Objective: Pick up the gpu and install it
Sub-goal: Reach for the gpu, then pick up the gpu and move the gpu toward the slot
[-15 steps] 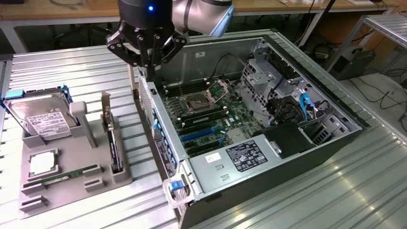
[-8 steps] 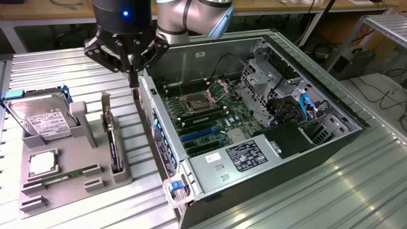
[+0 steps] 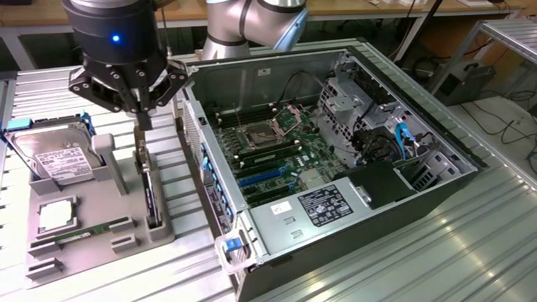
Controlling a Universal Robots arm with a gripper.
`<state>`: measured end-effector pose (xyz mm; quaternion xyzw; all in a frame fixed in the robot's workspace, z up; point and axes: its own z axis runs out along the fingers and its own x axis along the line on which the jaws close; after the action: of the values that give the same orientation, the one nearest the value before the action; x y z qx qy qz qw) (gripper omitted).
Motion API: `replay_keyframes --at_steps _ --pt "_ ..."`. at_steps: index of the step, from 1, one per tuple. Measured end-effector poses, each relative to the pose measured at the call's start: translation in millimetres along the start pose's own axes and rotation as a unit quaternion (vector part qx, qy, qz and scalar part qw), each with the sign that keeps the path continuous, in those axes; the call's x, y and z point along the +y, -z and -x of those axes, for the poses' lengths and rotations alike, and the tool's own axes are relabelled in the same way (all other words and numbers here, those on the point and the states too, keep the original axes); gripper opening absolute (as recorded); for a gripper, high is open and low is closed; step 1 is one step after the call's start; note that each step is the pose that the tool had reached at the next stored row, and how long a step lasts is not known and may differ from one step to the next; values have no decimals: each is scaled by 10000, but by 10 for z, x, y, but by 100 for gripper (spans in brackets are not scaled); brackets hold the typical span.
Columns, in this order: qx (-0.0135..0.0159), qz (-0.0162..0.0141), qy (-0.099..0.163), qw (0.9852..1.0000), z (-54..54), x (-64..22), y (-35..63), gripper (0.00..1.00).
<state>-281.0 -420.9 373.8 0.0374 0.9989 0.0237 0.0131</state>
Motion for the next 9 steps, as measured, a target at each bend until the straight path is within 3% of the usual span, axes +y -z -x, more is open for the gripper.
replay_keyframes --at_steps 9 --pt "0 0 0 10000 -7 -3 -1 11"
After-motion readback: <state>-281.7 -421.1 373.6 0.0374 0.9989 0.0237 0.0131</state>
